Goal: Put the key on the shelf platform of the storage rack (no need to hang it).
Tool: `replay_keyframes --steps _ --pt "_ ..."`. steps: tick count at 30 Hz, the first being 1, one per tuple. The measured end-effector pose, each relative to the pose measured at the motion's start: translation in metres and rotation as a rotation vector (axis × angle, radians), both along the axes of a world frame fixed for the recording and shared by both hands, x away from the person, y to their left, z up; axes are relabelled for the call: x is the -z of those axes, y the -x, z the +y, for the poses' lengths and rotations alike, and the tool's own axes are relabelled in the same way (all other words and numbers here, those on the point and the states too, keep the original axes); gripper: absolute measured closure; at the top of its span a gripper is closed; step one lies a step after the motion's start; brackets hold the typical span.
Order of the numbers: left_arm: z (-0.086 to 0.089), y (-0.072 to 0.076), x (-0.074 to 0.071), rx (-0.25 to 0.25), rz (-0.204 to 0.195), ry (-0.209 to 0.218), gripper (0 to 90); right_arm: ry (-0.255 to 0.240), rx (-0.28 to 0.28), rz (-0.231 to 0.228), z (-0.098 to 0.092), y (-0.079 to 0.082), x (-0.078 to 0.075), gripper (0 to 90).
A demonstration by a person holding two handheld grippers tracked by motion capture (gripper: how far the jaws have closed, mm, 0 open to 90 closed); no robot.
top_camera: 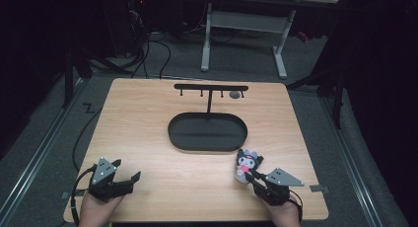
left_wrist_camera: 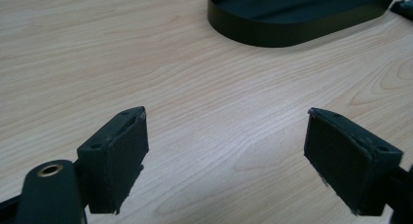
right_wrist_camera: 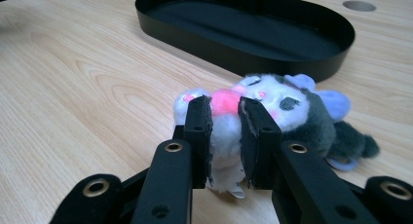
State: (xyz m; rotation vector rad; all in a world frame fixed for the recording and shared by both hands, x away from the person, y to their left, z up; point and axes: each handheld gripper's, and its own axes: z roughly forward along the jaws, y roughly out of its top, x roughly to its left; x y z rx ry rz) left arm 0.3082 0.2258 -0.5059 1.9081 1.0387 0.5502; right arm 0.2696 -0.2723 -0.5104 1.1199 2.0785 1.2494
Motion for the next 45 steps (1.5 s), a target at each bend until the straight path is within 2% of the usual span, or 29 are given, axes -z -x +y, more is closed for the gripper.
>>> replay_keyframes --steps 5,7,15,19,23,24,27,29,30,31,35,36,37,38,39,41,42,43,45 --pt "-0.009 -0.006 -0.001 0.033 0.0 0.006 16.9 0.003 0.036 0.001 -0.01 0.005 0.001 73.2" --pt "-0.014 -0.01 -0.001 0.054 0.003 0.003 16.9 0.0 0.075 0.004 -0.019 0.008 0.002 72.2" --pt "-0.025 -0.018 0.001 0.076 0.012 -0.01 16.9 -0.029 0.174 0.017 -0.047 0.01 0.004 69.9" --pt "-0.026 -0.018 0.0 0.075 0.007 -0.004 16.9 -0.031 0.171 0.01 -0.049 0.012 0.004 69.0" --pt "-0.025 -0.017 -0.001 0.071 -0.001 0.005 17.0 -0.034 0.175 -0.01 -0.05 0.015 0.0 62.1" --pt "-0.025 -0.017 -0.001 0.072 0.003 0.0 16.9 -0.042 0.181 -0.011 -0.051 0.015 0.0 58.1" --pt "-0.026 -0.018 0.0 0.071 0.009 -0.007 16.9 -0.049 0.224 0.012 -0.058 0.014 0.0 51.9" --pt "-0.026 -0.019 0.001 0.071 0.012 -0.011 16.8 -0.038 0.237 0.01 -0.059 0.014 0.0 51.2" --pt "-0.025 -0.019 0.001 0.068 0.017 -0.006 16.4 -0.013 0.262 0.009 -0.062 0.013 -0.001 50.1" --pt "-0.023 -0.021 0.001 0.054 0.027 0.023 16.3 -0.005 0.274 0.015 -0.063 0.013 -0.002 49.8" --pt "-0.019 -0.021 0.001 0.048 0.021 0.035 16.1 0.013 0.308 0.026 -0.066 0.011 -0.006 49.2" --pt "-0.018 -0.02 0.0 0.051 0.025 0.039 16.1 0.046 0.324 0.037 -0.066 0.007 -0.008 47.5" --pt "-0.018 -0.02 0.001 0.051 0.022 0.044 16.1 0.046 0.324 0.037 -0.066 0.007 -0.008 47.5" --pt "-0.017 -0.02 0.001 0.055 0.02 0.047 16.1 0.062 0.328 0.05 -0.065 0.005 -0.01 47.1" --pt "-0.018 -0.02 0.001 0.063 0.02 0.049 16.0 0.112 0.33 0.087 -0.064 0.0 -0.015 45.9" --pt "-0.021 -0.019 0.0 0.086 0.01 0.037 15.9 0.146 0.338 0.104 -0.064 -0.003 -0.02 44.5" --pt "-0.021 -0.019 0.0 0.086 0.01 0.037 15.8 0.146 0.338 0.104 -0.064 -0.003 -0.02 44.5" --pt "-0.022 -0.018 0.0 0.092 0.008 0.031 15.7 0.163 0.346 0.155 -0.066 -0.006 -0.023 43.0" --pt "-0.021 -0.016 0.001 0.098 0.004 0.016 15.4 0.195 0.357 0.204 -0.068 -0.009 -0.025 42.5"
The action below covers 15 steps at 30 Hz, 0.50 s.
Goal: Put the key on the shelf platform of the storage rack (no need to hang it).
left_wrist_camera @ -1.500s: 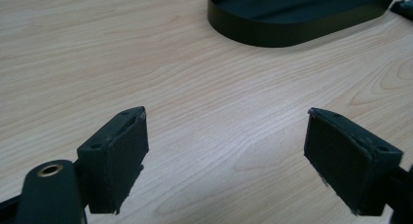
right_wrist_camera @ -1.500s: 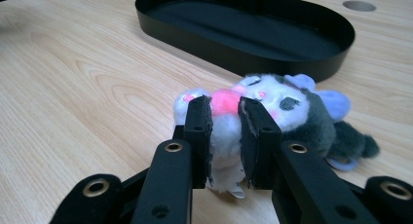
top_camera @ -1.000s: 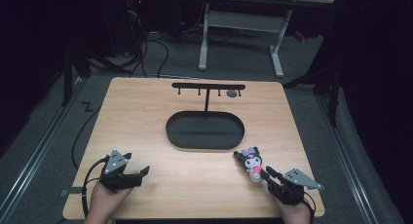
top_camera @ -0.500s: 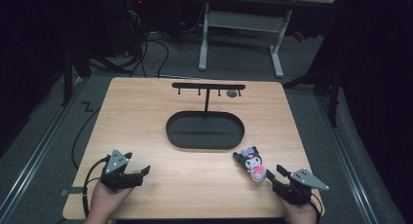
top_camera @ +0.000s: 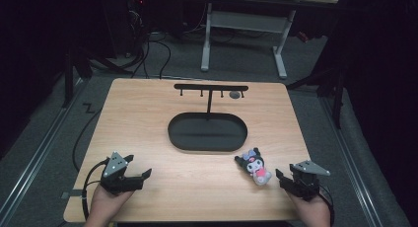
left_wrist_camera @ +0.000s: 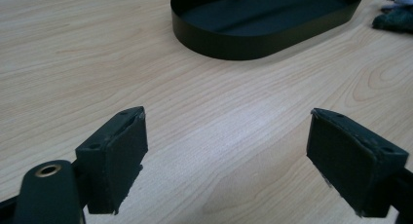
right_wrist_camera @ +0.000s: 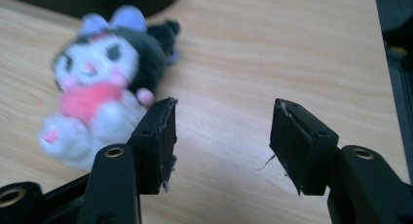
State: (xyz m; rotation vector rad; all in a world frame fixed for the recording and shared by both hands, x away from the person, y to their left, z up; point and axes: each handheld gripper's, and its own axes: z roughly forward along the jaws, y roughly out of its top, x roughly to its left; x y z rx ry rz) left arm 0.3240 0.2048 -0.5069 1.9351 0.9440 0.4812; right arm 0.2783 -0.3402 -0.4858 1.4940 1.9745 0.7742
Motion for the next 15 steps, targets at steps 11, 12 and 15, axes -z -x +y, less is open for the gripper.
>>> replay_keyframes --steps 11,12,15 --pt "0.008 -0.001 0.003 -0.003 0.017 -0.03 10.8 0.062 0.011 0.184 -0.007 -0.014 -0.003 38.5" --pt "0.007 -0.001 0.004 -0.003 0.014 -0.034 10.4 0.066 0.009 0.197 -0.007 -0.016 -0.004 37.3" --pt "0.005 0.0 0.004 -0.009 -0.001 -0.047 8.3 0.097 -0.009 0.233 -0.004 -0.02 -0.009 36.3"
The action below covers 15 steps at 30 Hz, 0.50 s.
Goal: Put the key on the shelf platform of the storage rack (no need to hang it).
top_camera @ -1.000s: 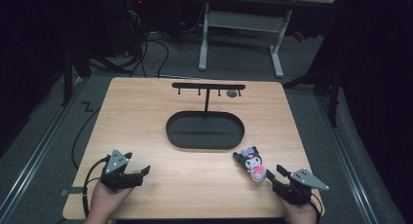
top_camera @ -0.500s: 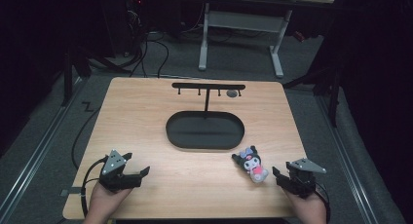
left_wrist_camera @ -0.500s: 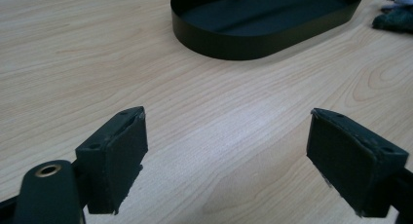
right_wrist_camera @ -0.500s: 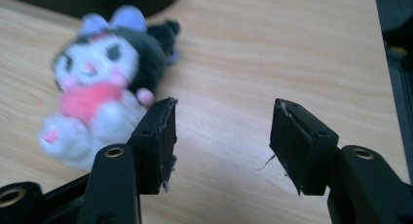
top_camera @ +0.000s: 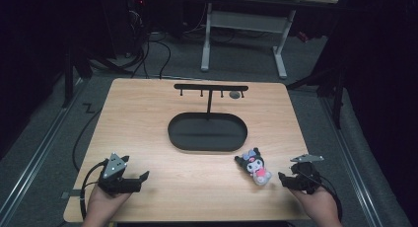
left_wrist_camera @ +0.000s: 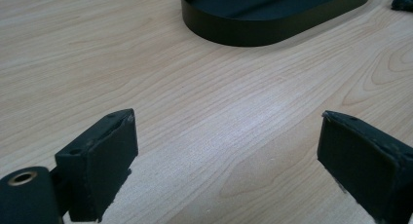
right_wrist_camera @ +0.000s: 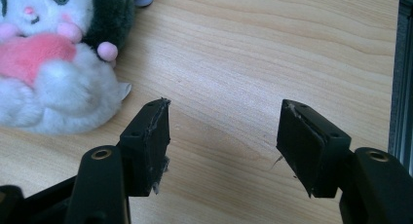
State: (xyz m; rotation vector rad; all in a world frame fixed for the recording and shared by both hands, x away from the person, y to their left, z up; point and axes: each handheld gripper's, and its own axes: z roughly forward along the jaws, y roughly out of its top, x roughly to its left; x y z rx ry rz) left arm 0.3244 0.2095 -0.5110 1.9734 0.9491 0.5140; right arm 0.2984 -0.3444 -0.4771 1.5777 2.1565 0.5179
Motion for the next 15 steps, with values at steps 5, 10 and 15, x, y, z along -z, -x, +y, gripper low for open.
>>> replay_keyframes --steps 5,10,15 --pt "-0.0019 -0.0001 -0.0004 0.007 -0.001 -0.003 8.3 0.037 -0.032 0.055 0.0016 -0.0036 -0.0022 35.3" --pt "-0.0028 -0.0005 -0.0018 0.016 -0.012 0.008 8.2 0.078 -0.065 0.116 0.0053 -0.0055 -0.0023 34.9" --pt "-0.0065 -0.0017 -0.0019 0.034 -0.018 0.008 8.1 0.123 -0.11 0.185 0.009 -0.0092 -0.0025 33.4"
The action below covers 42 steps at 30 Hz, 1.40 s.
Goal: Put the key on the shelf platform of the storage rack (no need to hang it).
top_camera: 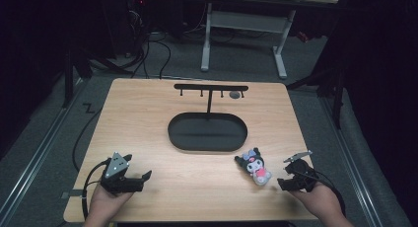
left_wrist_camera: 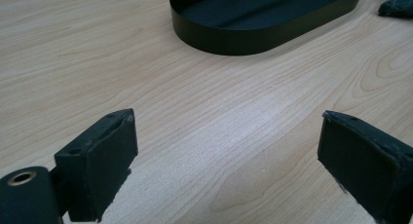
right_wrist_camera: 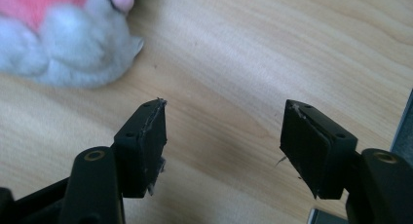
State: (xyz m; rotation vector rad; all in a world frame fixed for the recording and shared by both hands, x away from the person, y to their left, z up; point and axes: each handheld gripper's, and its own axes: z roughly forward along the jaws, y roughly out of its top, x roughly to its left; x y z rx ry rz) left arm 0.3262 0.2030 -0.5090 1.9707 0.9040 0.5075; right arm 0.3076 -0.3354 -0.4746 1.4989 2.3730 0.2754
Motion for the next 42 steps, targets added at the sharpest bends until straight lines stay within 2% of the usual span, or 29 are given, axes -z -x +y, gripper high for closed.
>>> replay_keyframes --steps 1,3,4,7,8,11,12,14,19,23,28,33,36,39,42 --pt "0.0 0.0 0.0 0.009 0.002 -0.003 8.1 0.011 -0.013 0.031 0.001 -0.002 -0.003 32.4" --pt "-0.001 0.0 0.0 0.015 -0.003 -0.004 8.1 0.013 -0.014 0.043 0.002 -0.003 -0.004 31.5" --pt "-0.002 0.0 0.0 0.018 -0.002 -0.004 8.1 0.026 -0.016 0.065 0.003 -0.005 -0.008 30.5" --pt "-0.001 0.001 0.0 0.022 -0.003 -0.003 8.1 0.042 -0.027 0.077 0.005 -0.006 -0.013 27.8" --pt "-0.001 0.001 0.0 0.022 -0.001 -0.002 8.1 0.053 -0.016 0.114 0.007 -0.007 -0.016 23.6" --pt "0.0 0.001 0.0 0.024 0.004 0.005 8.2 0.065 -0.027 0.124 0.008 -0.006 -0.019 22.1" --pt "0.001 0.0 0.0 0.023 0.004 0.004 8.2 0.076 -0.037 0.15 0.012 -0.006 -0.022 20.9" --pt "0.001 0.0 0.0 0.022 0.005 0.009 8.2 0.08 -0.046 0.154 0.013 -0.006 -0.023 20.2" --pt "0.002 0.0 0.0 0.026 0.009 0.009 8.7 0.059 -0.078 0.223 0.025 -0.012 -0.028 15.2" --pt "0.003 0.0 0.0 0.022 0.01 0.014 8.8 0.052 -0.116 0.244 0.038 -0.016 -0.027 14.0" --pt "0.004 -0.001 0.0 0.026 0.015 0.016 9.0 0.073 -0.145 0.238 0.056 -0.023 -0.026 13.8" --pt "0.004 -0.002 0.001 0.025 0.016 0.014 9.0 0.068 -0.171 0.249 0.07 -0.029 -0.022 15.3" --pt "0.005 -0.002 0.0 0.025 0.016 0.011 9.1 0.075 -0.174 0.247 0.077 -0.032 -0.015 19.5" --pt "0.005 -0.002 0.0 0.024 0.015 0.016 9.1 0.066 -0.178 0.253 0.079 -0.034 -0.012 19.9" --pt "0.003 -0.002 0.001 0.028 0.017 0.013 9.1 0.065 -0.157 0.265 0.082 -0.038 -0.006 23.7"
